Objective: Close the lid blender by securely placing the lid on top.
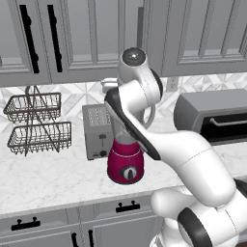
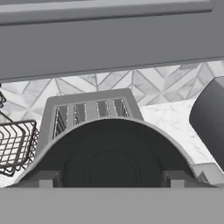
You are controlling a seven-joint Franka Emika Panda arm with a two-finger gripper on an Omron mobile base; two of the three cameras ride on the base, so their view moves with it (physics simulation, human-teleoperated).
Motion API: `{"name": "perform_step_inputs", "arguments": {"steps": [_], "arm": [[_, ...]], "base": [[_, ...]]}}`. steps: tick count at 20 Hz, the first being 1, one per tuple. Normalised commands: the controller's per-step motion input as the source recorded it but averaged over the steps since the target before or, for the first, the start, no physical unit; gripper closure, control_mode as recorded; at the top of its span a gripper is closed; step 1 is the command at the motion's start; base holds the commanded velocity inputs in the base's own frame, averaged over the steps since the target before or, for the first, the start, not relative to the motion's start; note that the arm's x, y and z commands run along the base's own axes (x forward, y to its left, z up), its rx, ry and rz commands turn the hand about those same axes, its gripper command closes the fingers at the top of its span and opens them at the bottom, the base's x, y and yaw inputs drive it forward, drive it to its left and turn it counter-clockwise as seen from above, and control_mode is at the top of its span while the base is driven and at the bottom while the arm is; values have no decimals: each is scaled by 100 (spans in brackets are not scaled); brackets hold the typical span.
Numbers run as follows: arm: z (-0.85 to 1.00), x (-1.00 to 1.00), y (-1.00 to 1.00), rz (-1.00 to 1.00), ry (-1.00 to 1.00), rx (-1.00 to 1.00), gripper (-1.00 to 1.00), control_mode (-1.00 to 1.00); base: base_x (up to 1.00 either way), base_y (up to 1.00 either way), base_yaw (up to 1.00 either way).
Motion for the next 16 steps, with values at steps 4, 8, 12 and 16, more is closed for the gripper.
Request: {"name": "perform_step_inputs", "arguments": {"steps": [4, 8, 12, 16], "arm": [[0, -15, 0, 0, -9, 0, -100, -100], [19, -53, -2, 0, -17, 0, -100, -100], [15, -62, -31, 0, -11, 2, -100, -100], [0, -52, -79, 0, 0, 5, -100, -100]], "base": [[0, 0, 0], [0, 0, 0], [0, 0, 0], [0, 0, 0]]}}
